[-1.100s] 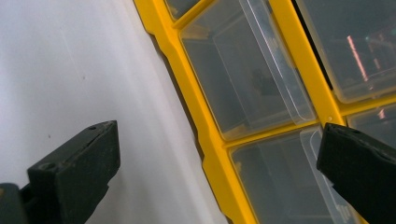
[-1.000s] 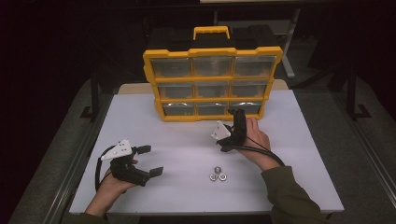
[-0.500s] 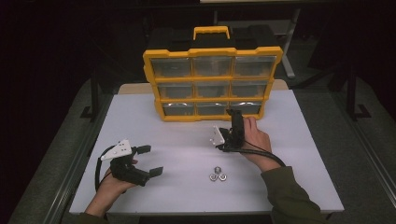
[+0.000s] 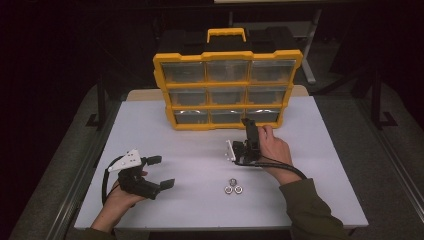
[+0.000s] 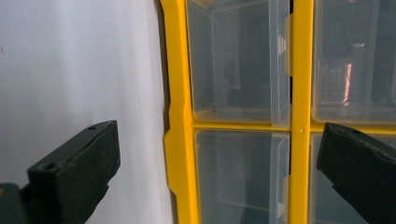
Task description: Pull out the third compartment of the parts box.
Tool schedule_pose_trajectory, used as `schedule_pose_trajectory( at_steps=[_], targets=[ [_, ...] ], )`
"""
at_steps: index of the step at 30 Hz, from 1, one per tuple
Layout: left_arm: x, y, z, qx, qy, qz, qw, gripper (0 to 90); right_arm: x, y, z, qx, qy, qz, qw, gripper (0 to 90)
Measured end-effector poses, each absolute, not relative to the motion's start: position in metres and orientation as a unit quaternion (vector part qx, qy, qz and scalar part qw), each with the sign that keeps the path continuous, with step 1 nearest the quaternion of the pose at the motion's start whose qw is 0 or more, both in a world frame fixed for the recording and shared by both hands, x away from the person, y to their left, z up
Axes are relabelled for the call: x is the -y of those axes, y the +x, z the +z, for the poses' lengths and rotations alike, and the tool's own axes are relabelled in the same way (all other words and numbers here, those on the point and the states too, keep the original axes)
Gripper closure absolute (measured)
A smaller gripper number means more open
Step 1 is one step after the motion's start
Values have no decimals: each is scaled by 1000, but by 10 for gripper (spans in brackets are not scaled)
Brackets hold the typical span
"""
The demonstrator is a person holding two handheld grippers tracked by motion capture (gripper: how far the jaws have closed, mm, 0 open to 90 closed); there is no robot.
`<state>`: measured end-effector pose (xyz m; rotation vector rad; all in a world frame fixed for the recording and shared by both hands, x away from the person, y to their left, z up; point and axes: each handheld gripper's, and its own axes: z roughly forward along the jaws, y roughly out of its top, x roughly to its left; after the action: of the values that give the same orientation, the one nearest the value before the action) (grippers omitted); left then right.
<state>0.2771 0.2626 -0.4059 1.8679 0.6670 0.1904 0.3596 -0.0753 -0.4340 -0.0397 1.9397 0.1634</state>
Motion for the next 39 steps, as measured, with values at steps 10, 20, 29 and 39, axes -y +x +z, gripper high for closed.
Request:
schedule_pose_trajectory(
  at_steps=[10,20,29,39],
  targets=[
    [-263,277,-406,-280,788,82,543,0,75,358,-437,-807,-43,38,588,0],
    [-263,277,-406,-279,789,82,541,0,77,359,-435,-803,-39,39,594,0],
    [-262,277,-406,-278,789,82,542,0,81,360,-429,-794,-27,31,607,0],
    [-262,277,-405,-277,789,83,542,0,84,359,-421,-784,-15,34,619,45]
  ],
)
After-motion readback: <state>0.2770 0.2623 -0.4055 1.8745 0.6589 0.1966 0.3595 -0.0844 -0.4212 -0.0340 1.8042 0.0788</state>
